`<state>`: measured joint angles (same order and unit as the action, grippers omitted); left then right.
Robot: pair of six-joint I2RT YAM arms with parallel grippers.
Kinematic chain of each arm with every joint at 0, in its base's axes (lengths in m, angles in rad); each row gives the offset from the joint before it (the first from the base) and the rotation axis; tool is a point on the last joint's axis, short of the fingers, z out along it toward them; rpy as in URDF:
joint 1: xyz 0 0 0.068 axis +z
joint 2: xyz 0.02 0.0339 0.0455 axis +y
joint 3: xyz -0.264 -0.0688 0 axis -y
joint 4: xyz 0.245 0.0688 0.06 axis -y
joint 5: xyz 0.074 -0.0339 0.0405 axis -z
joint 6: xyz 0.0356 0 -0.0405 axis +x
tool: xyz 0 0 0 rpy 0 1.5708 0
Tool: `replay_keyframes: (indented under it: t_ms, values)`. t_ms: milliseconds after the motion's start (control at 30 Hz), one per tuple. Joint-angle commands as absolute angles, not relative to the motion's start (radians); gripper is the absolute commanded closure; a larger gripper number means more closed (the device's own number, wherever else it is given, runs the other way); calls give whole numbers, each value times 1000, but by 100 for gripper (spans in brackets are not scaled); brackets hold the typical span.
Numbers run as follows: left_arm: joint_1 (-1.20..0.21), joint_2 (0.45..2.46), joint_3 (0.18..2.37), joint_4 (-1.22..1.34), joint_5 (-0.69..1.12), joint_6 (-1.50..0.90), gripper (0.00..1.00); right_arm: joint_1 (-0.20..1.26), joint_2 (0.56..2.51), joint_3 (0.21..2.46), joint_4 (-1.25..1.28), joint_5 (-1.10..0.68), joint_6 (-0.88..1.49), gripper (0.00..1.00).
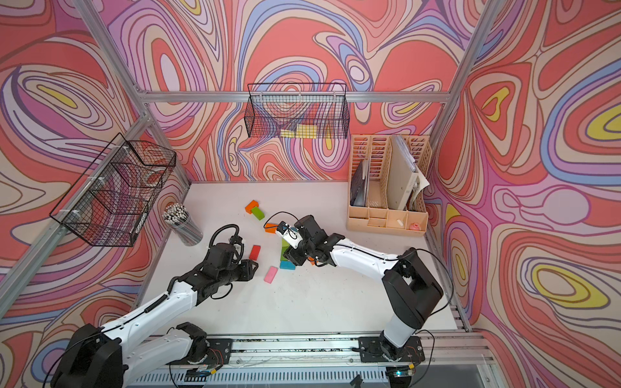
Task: Assemble the letter c with building blocks
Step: Assemble the building block at the center of the board, then pick up the building block from the center of the board.
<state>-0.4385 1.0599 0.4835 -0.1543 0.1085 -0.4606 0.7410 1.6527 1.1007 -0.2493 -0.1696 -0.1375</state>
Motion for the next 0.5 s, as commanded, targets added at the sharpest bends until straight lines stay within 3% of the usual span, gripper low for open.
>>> replay_keyframes:
  t_ms: [0,133,300,467]
  values:
    - [-434,1048,486,-177,56,-482,55,744,1645,1143,-289,-40,33,43]
    - [-435,1071,504,-194,4,-495,52,739,1657,1197,-354,25,133,37]
    - [-435,1131,581,-239,-74,-486,38,726,1671,1233,-402,61,198,26]
    - [-435,1232,660,-284,-120,-463,32,698,1657,1227,-395,47,224,23]
